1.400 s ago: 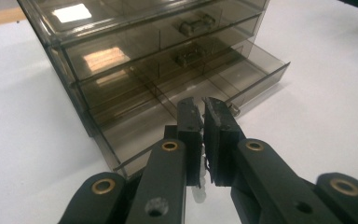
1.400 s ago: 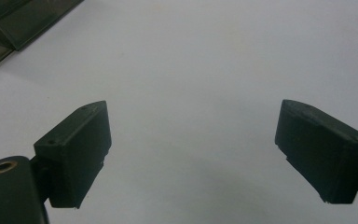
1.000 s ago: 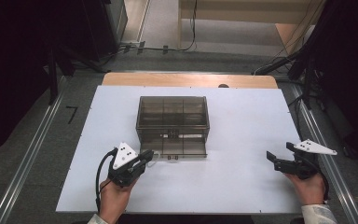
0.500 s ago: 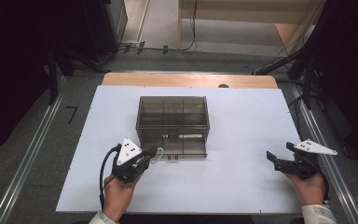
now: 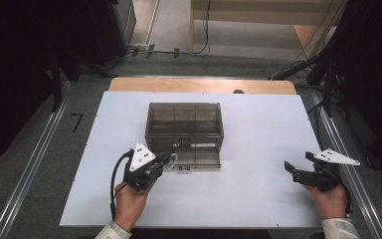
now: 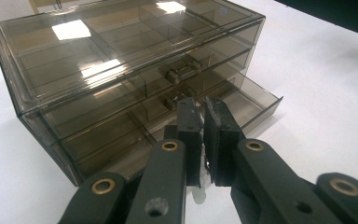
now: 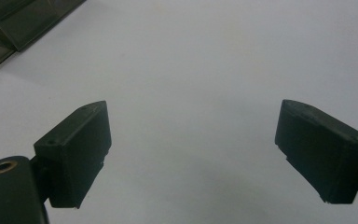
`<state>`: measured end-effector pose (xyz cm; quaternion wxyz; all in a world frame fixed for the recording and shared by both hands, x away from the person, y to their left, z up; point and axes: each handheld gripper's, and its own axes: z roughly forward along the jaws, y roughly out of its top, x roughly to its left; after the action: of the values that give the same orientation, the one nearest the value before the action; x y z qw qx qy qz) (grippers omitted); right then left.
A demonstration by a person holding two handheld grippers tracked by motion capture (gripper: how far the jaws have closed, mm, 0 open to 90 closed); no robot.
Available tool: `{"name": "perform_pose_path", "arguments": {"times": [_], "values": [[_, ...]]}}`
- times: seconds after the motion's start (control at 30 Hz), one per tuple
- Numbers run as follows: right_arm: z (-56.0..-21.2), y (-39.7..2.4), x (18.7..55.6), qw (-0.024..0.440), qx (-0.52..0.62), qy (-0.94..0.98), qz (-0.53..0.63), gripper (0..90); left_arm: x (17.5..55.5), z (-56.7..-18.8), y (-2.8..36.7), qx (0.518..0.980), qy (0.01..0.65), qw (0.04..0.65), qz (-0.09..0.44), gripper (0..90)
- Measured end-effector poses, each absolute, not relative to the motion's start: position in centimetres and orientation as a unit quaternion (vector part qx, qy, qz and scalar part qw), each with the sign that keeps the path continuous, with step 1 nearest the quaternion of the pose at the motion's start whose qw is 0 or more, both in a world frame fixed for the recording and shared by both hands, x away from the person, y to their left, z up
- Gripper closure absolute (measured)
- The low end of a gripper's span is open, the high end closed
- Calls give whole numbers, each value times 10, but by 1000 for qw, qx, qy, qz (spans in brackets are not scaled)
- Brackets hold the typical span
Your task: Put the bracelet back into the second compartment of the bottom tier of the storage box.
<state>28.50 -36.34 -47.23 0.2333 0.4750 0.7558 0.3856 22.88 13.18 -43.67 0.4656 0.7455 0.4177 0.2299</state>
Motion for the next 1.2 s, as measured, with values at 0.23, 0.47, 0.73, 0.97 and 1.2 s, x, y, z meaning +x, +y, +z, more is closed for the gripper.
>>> {"name": "perform_pose_path", "arguments": {"times": [0.23,0.47,0.73,0.97,1.2], "values": [[-472,-363,285,233,476,755,387,91,234,-435,129,745,416,468,230,864],[-472,-364,285,233,475,755,387,91,238,-436,126,744,415,469,232,864],[-472,-364,285,233,475,756,387,91,243,-435,121,745,412,471,233,864],[-472,-363,285,233,475,756,386,90,251,-439,113,751,408,465,229,864],[-472,-364,285,232,474,756,386,90,256,-442,111,749,409,468,231,864]]}}
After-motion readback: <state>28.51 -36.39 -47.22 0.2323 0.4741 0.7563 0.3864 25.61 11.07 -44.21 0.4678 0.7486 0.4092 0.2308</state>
